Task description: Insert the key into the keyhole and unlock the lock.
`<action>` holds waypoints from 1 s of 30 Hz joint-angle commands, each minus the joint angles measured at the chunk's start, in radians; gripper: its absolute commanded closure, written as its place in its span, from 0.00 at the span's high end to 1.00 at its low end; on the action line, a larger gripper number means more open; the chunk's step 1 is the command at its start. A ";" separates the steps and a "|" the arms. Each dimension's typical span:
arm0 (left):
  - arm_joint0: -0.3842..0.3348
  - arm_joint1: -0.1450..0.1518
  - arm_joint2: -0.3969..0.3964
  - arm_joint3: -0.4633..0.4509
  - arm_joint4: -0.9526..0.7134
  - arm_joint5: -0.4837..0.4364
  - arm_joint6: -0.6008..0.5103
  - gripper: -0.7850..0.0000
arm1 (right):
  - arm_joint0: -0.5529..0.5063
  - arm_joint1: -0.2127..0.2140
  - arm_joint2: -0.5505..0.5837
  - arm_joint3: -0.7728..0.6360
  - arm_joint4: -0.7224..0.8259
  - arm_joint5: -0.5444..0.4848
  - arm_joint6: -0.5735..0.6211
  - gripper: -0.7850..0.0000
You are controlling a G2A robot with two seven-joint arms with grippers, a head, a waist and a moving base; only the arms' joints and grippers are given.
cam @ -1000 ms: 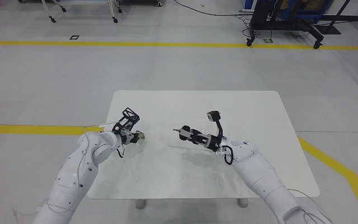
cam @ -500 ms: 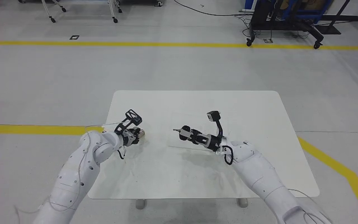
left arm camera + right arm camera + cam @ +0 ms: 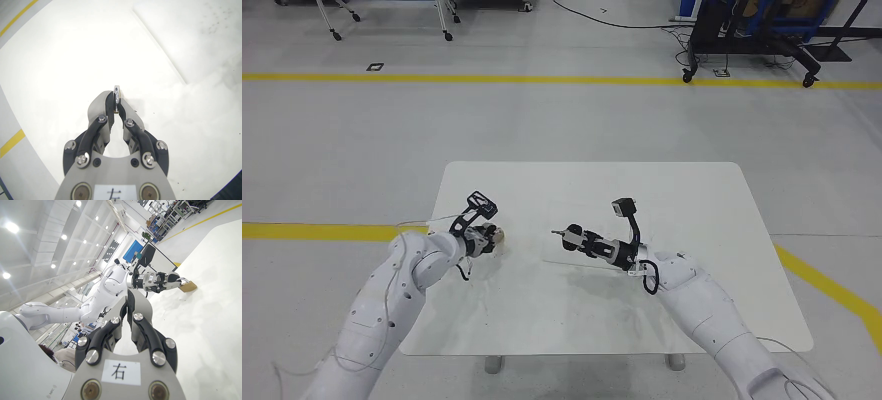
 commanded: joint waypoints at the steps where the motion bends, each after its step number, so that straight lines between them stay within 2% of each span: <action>1: -0.003 -0.001 0.001 0.001 -0.003 0.004 0.000 0.38 | 0.000 0.000 0.000 0.000 0.000 0.000 0.000 0.00; 9: -0.012 -0.004 0.004 0.016 -0.009 0.006 0.004 0.32 | 0.000 0.000 0.000 0.000 0.000 0.000 0.000 0.00; 12: -0.018 -0.007 0.013 0.025 -0.008 0.004 0.006 0.27 | 0.000 0.000 0.000 0.000 0.000 0.000 0.000 0.00; 13: -0.021 -0.008 0.017 0.029 -0.007 0.005 0.008 0.24 | 0.000 0.000 0.000 0.000 0.000 0.000 0.000 0.00; 15: -0.030 -0.011 0.025 0.040 -0.002 0.008 0.012 0.05 | 0.000 0.000 0.000 0.000 0.000 0.000 0.000 0.00; 16: -0.032 -0.012 0.028 0.043 -0.001 0.009 0.011 0.00 | 0.000 0.000 0.000 0.000 0.000 0.000 0.000 0.00; 25: -0.055 -0.022 0.052 0.078 0.031 0.053 0.010 0.00 | 0.000 0.000 0.000 0.000 0.000 0.000 0.000 0.00; 30: -0.057 -0.026 0.048 0.082 0.025 0.073 0.062 0.00 | 0.000 0.000 0.000 0.000 0.000 0.000 0.000 0.00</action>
